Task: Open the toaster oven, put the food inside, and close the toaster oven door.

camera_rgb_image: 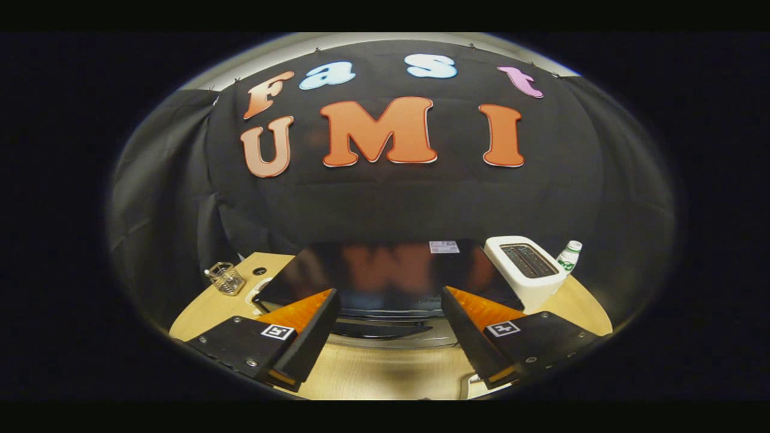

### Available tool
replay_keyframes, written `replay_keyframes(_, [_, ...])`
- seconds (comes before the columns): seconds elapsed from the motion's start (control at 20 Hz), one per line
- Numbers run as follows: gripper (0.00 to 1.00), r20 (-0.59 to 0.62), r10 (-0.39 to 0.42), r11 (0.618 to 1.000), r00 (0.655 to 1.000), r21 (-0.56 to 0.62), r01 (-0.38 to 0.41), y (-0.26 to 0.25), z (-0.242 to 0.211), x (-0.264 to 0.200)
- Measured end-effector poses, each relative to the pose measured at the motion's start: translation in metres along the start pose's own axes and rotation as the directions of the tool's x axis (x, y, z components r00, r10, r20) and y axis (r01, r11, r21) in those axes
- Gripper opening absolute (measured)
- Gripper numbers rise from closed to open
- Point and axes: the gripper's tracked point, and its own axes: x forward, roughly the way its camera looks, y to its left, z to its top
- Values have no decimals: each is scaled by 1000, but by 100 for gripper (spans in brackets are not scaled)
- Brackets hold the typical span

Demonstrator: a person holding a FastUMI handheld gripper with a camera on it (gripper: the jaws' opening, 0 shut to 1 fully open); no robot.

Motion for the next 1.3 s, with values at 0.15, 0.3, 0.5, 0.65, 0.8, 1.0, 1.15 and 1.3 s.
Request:
replay_keyframes(0.15, [100,-60,-12,1000,998,-6,11,7,-23,12])
replay_keyframes(0.3, [100,-12,-12,999,1000,-37,12,12,-20,8])
replay_keyframes(0.5, [97,44,10,1000,999,-11,-10,16,-28,-8])
replay_keyframes(0.65, [95,22,38,999,999,-31,-38,20,-43,-26])
replay_keyframes(0.8, [94,-58,93,994,994,-56,-96,26,-71,-51])
replay_keyframes(1.0, [94,-217,202,975,955,-46,-217,41,-132,-77])
replay_keyframes(1.15, [94,-310,224,973,924,19,-229,40,-166,-83])
replay_keyframes(1.3, [94,-388,208,976,898,22,-217,39,-195,-74])
